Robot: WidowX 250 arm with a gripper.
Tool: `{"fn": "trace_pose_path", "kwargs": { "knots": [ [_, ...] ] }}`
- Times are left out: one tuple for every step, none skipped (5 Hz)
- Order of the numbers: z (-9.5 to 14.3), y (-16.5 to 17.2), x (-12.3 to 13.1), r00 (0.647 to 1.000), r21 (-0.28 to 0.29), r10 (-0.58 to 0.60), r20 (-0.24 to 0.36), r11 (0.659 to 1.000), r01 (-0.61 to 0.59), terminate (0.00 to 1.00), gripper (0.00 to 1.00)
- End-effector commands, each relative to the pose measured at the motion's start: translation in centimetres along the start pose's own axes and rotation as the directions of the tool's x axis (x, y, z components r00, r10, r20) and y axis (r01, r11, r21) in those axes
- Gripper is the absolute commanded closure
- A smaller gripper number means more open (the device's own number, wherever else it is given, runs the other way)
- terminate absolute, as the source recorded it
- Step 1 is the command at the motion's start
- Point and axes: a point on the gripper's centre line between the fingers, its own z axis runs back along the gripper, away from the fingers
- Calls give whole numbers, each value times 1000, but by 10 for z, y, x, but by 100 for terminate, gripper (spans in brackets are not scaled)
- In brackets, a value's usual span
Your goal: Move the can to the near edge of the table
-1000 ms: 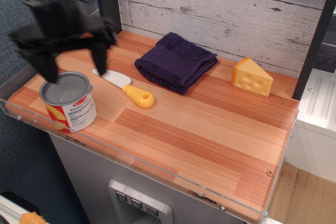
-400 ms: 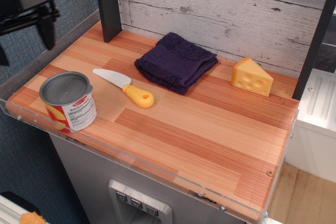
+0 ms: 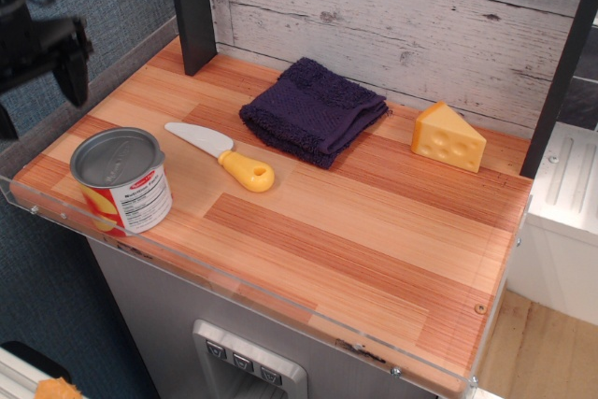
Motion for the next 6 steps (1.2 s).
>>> {"fn": "trace_pose_path", "kwargs": {
  "knots": [
    [-10,9,-6,993,-20,117,-8,993,-117,0,0],
    [-13,1,-21,990,-29,133,-53,991,-134,0,0],
    [-10,-10,-37,988,-31,131,-84,991,-134,0,0],
    [-6,-22,-55,989,-40,97,-109,994,-102,0,0],
    [4,-35,-79,991,-68,51,-126,996,-60,0,0],
    [12,-49,-103,989,-73,48,-138,996,-59,0,0]
  ]
}}
